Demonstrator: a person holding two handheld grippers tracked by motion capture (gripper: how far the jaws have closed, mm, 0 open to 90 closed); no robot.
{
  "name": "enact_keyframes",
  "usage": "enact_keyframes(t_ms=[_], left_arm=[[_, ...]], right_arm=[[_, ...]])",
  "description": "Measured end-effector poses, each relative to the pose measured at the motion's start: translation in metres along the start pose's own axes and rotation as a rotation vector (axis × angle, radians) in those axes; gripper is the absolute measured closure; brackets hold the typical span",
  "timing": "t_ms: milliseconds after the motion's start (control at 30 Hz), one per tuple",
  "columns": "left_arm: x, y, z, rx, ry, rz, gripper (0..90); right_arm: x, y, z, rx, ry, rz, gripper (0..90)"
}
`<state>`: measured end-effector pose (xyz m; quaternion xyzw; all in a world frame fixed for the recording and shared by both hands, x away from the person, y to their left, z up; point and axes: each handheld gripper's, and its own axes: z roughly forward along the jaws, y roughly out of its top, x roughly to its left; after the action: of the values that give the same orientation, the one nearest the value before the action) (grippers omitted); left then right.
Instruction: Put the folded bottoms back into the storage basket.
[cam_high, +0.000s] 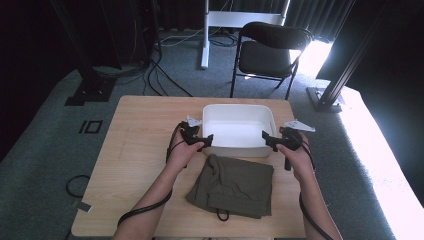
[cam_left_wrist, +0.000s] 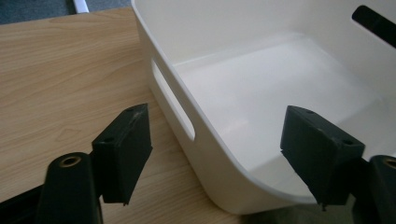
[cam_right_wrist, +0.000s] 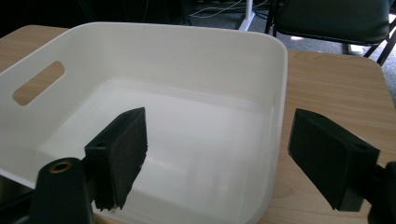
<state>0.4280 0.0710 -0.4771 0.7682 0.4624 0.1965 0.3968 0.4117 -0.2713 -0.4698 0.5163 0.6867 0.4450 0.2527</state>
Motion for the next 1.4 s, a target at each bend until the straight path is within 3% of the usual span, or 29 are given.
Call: enact_keyframes(t_ms=[67, 433, 800, 1000, 1167, 1400], left_arm=[[-0.001, 0.000, -0.003, -0.004, -0.008, 0.010, 20.2], [-0.001, -0.005, -0.024, -0.017, -0.051, 0.026, 20.2], [-0.006, -0.014, -0.039, -0.013, -0.089, 0.038, 20.3], [-0.013, -0.022, -0.044, -0.008, -0.107, 0.060, 20.3], [-0.017, -0.031, -0.047, -0.005, -0.133, 0.065, 20.2], [-0.025, -0.043, -0.052, -0.004, -0.155, 0.071, 20.1]], right_arm=[[0.002, 0.001, -0.001, 0.002, 0.005, -0.006, 19.6], [0.012, 0.004, -0.012, -0.013, -0.003, -0.027, 19.6], [0.019, -0.006, -0.031, -0.036, 0.022, -0.019, 19.5], [0.023, -0.017, -0.042, -0.035, 0.011, -0.041, 19.5], [0.030, -0.033, -0.046, -0.017, 0.045, -0.080, 19.5], [0.036, -0.056, -0.051, 0.004, 0.054, -0.075, 19.4]])
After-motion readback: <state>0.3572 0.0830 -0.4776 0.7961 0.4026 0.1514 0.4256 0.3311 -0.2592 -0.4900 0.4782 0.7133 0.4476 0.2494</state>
